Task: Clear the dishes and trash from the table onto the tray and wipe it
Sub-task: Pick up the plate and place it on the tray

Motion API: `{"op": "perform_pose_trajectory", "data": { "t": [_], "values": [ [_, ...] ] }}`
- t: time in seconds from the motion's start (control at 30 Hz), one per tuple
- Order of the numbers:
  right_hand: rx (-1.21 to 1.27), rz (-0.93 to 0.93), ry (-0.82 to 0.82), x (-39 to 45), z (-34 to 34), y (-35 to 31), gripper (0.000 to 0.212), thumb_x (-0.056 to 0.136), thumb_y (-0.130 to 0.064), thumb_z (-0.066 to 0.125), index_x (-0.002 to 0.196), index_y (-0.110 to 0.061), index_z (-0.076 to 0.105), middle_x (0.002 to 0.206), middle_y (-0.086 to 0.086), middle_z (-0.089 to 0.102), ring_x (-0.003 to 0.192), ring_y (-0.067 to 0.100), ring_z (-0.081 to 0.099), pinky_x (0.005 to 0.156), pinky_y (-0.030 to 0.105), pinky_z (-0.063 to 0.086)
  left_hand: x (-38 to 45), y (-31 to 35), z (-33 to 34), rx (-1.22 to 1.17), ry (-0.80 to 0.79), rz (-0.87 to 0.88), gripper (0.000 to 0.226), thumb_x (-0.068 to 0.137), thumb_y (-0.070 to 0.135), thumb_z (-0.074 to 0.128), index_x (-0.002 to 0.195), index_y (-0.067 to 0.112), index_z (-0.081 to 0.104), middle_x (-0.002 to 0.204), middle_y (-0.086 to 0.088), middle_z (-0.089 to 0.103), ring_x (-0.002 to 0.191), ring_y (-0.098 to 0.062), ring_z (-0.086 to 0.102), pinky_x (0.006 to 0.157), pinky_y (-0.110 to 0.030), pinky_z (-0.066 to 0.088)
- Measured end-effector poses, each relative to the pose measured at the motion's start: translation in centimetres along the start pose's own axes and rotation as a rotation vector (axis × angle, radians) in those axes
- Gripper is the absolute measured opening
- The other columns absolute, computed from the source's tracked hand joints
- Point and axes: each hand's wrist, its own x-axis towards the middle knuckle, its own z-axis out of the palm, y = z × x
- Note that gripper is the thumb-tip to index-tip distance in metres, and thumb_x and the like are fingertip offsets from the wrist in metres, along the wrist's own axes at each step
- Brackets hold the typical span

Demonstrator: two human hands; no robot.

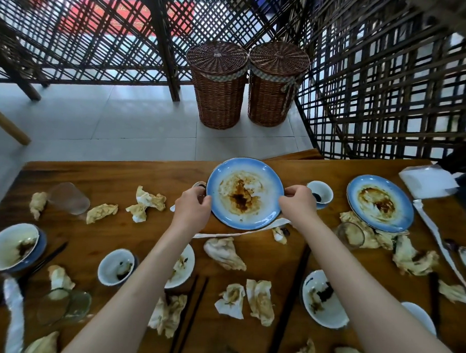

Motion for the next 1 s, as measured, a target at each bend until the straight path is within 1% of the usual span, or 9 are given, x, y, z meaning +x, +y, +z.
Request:
{"op": "perform_pose_trajectory", "data": {
  "t": [0.17, 0.23, 0.3, 0.4, 0.6, 0.7, 0.83, 0.93, 1.0],
  "values": [
    [0.001, 0.041, 0.046, -4.3, -3.1, 0.6, 0.031, 0.081, -0.005, 0.055, 0.112, -0.007, 0.061, 0.094, 0.005, 0.060, 0.078, 0.018, 0.058, 0.063, 0.031, 0.053, -3.9, 0.9, -0.8, 0.032, -0.066, 0.065, 0.026, 0.094, 0.022, 0.050, 0.114, 0.011, 0.063, 0.093, 0.003, 0.063, 0.070, -0.004, 0.053, 0.053, -0.015, 0.034],
    [-0.001, 0.059, 0.050, -5.5, -3.9, 1.1, 0.032, 0.079, -0.006, 0.055, 0.110, -0.007, 0.063, 0.101, 0.008, 0.064, 0.089, 0.023, 0.062, 0.075, 0.036, 0.056, -5.0, 0.9, -0.9, 0.037, -0.082, 0.072, 0.027, 0.094, 0.023, 0.050, 0.114, 0.010, 0.063, 0.099, -0.001, 0.066, 0.071, -0.006, 0.053, 0.057, -0.020, 0.036],
    [0.022, 0.077, 0.058, -7.7, -4.7, 2.0, 0.030, 0.077, -0.007, 0.054, 0.104, -0.009, 0.065, 0.100, 0.009, 0.066, 0.092, 0.026, 0.062, 0.080, 0.041, 0.055, -6.7, 1.0, -1.1, 0.058, -0.103, 0.083, 0.026, 0.094, 0.024, 0.050, 0.112, 0.011, 0.064, 0.094, 0.002, 0.064, 0.072, -0.006, 0.053, 0.056, -0.019, 0.036],
    [0.086, 0.122, 0.103, -11.1, -5.7, 3.9, 0.018, 0.076, -0.005, 0.055, 0.087, -0.012, 0.068, 0.079, 0.005, 0.063, 0.082, 0.027, 0.063, 0.075, 0.047, 0.056, -9.7, 0.8, -1.1, 0.093, -0.135, 0.109, 0.018, 0.094, 0.024, 0.049, 0.096, 0.016, 0.065, 0.073, 0.009, 0.059, 0.064, -0.007, 0.053, 0.048, -0.019, 0.031],
    [0.149, 0.199, 0.125, -16.5, -8.6, 8.0, 0.009, 0.076, -0.005, 0.058, 0.081, -0.008, 0.064, 0.078, 0.009, 0.065, 0.074, 0.027, 0.065, 0.069, 0.048, 0.057, -15.9, 1.3, -0.1, 0.101, -0.214, 0.102, 0.035, 0.093, 0.028, 0.049, 0.125, 0.016, 0.058, 0.105, -0.003, 0.066, 0.085, -0.018, 0.062, 0.059, -0.024, 0.041],
    [0.149, 0.193, 0.130, -18.4, -10.7, 10.4, 0.006, 0.076, -0.005, 0.057, 0.079, -0.005, 0.062, 0.080, 0.012, 0.065, 0.071, 0.028, 0.066, 0.061, 0.045, 0.058, -19.1, 2.0, 1.2, 0.159, -0.212, 0.105, 0.035, 0.093, 0.029, 0.050, 0.122, 0.012, 0.059, 0.104, -0.004, 0.066, 0.082, -0.016, 0.059, 0.057, -0.021, 0.039],
    [0.134, 0.198, 0.101, -19.9, -13.9, 14.1, 0.018, 0.078, -0.007, 0.056, 0.095, -0.012, 0.059, 0.082, 0.000, 0.060, 0.074, 0.019, 0.063, 0.065, 0.040, 0.059, -23.8, 2.6, 3.9, 0.186, -0.174, 0.094, 0.036, 0.093, 0.031, 0.051, 0.123, 0.011, 0.059, 0.109, -0.003, 0.064, 0.098, -0.021, 0.057, 0.073, -0.030, 0.046],
    [0.097, 0.182, 0.063, -20.9, -16.7, 17.3, 0.028, 0.075, -0.009, 0.057, 0.103, -0.007, 0.062, 0.095, 0.008, 0.065, 0.088, 0.026, 0.064, 0.075, 0.044, 0.057, -28.0, 2.9, 6.5, 0.168, -0.170, 0.083, 0.021, 0.093, 0.028, 0.052, 0.095, 0.010, 0.063, 0.078, 0.003, 0.059, 0.070, -0.014, 0.052, 0.053, -0.026, 0.036],
    [0.084, 0.156, 0.041, -21.7, -18.4, 19.2, 0.030, 0.074, -0.010, 0.060, 0.103, -0.007, 0.064, 0.100, 0.011, 0.065, 0.093, 0.029, 0.063, 0.079, 0.046, 0.055, -30.8, 3.0, 8.2, 0.147, -0.156, 0.060, 0.020, 0.092, 0.026, 0.053, 0.078, 0.013, 0.054, 0.064, 0.005, 0.054, 0.053, -0.006, 0.045, 0.044, -0.021, 0.031]
  ]
}}
